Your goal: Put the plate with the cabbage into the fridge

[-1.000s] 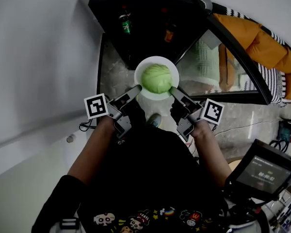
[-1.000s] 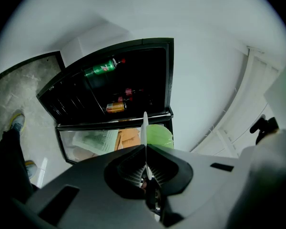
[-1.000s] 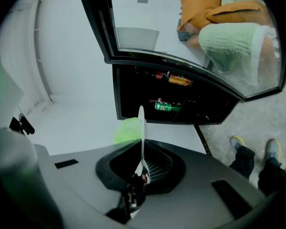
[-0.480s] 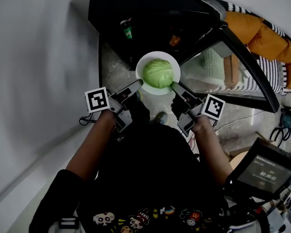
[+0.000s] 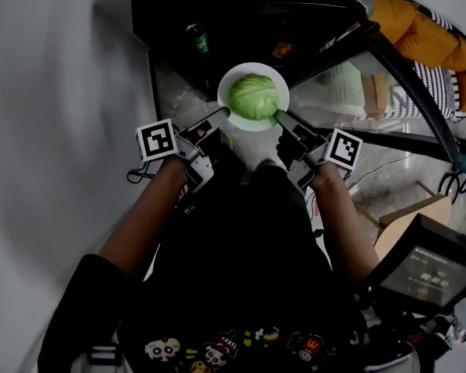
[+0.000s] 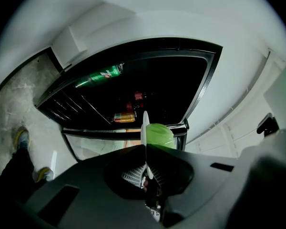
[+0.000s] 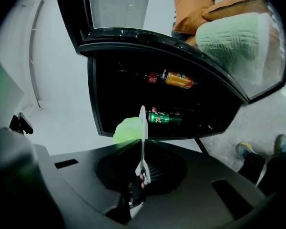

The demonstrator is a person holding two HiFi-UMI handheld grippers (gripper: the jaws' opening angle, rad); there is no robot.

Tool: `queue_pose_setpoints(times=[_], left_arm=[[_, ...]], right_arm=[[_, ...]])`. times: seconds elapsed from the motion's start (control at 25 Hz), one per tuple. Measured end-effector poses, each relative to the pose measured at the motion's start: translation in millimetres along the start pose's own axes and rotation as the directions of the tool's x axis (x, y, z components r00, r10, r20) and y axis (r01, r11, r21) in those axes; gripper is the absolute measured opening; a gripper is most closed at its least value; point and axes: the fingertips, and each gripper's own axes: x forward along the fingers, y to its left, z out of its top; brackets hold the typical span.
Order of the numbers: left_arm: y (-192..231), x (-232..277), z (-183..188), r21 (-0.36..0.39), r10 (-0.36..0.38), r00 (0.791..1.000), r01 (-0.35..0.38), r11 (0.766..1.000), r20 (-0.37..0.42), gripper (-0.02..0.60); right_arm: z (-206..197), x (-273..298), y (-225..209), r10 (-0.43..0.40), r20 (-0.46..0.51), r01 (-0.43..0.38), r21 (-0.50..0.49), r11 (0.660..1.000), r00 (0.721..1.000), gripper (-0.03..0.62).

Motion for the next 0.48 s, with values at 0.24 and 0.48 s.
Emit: queue_pose_setpoints(times=[0.24, 0.48], left_arm=[[0.8, -2.3, -1.3, 0.007, 0.012, 1.0, -0.012, 1.0, 0.009, 0.011], [-2.5, -8.5, 0.5, 0.002, 0.021, 0.996, -0.022, 1.0, 0.087, 0.011]], right_arm=[[-3.3, 2.7, -2.1, 0.009, -0.032, -0.009, 0.008, 1.0, 0.999, 0.021], [-1.0, 10.2, 1.2, 0.026, -0.083, -0.026, -0.003, 1.0, 0.996, 0.021]])
